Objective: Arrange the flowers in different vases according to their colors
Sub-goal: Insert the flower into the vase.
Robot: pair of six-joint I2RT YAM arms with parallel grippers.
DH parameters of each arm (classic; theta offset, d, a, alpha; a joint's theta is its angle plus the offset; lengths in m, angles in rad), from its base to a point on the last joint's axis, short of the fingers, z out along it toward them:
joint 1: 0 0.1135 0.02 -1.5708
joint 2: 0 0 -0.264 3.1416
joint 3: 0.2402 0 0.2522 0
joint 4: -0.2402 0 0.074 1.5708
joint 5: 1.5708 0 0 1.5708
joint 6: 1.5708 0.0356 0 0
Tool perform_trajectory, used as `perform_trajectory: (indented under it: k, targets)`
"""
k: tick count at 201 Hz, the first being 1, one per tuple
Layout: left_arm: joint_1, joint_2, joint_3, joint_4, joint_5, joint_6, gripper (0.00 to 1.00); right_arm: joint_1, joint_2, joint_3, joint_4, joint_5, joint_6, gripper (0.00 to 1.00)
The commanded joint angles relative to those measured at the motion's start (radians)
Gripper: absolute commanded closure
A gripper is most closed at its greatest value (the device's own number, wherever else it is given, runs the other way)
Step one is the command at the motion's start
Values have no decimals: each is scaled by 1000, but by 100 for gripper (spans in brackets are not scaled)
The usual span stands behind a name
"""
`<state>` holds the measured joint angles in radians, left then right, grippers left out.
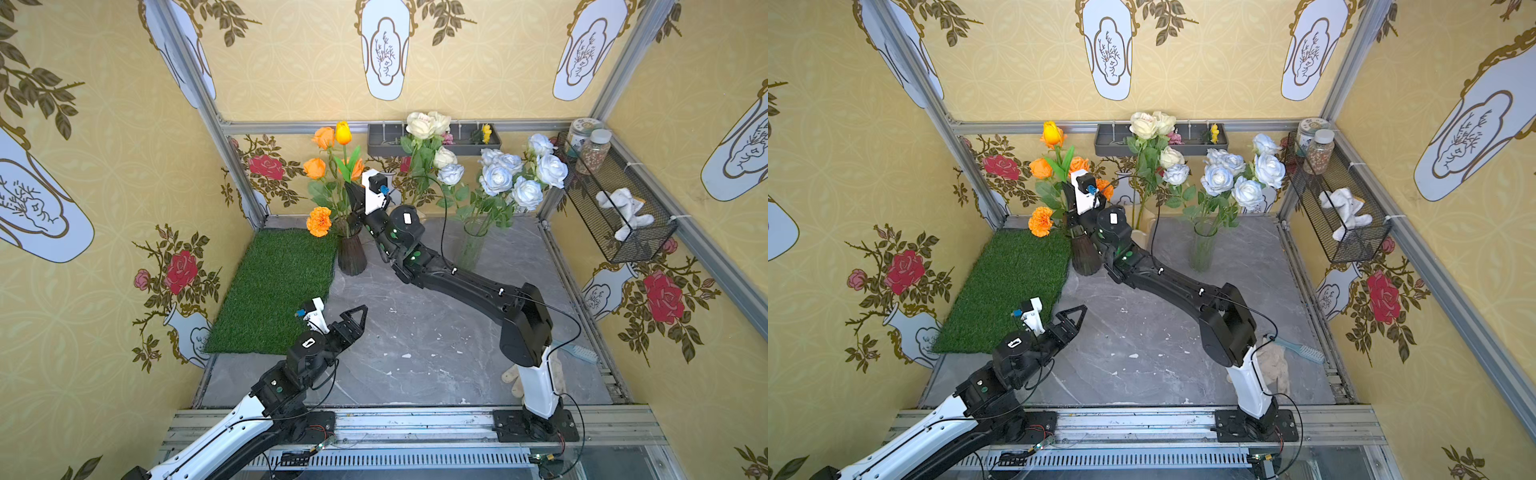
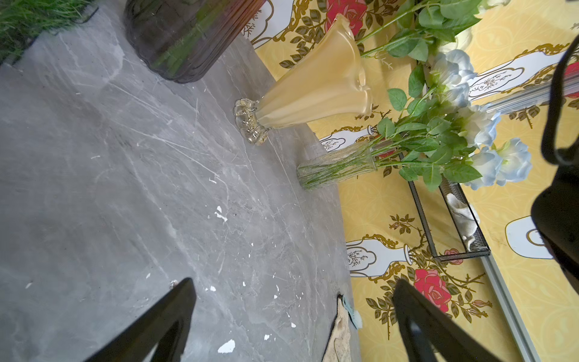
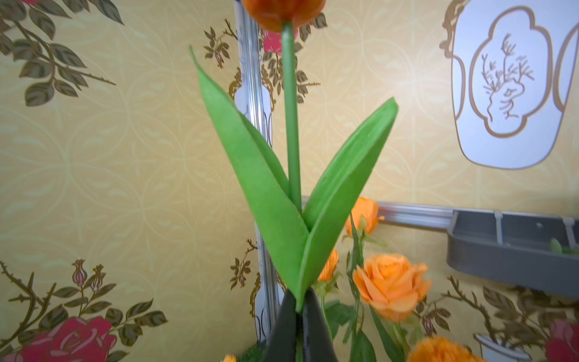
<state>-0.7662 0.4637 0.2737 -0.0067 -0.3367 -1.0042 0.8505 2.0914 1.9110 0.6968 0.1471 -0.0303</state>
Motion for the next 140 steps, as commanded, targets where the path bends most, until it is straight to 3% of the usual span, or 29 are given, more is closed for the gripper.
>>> perform_trajectory:
  k: [1,28,67,140]
  targets:
    - [1,-12,-5,37,-13,13,0,-8,74,111,57,-43,-73,100]
    - [1,-27,-11,34,-21,15,0,-26,151,207,42,-44,-85,100]
    - [1,-37,-12,28,-25,18,0,-33,211,209,46,-39,-140,100]
    - [1,-38,-11,27,-29,21,0,-46,255,67,101,10,-131,100]
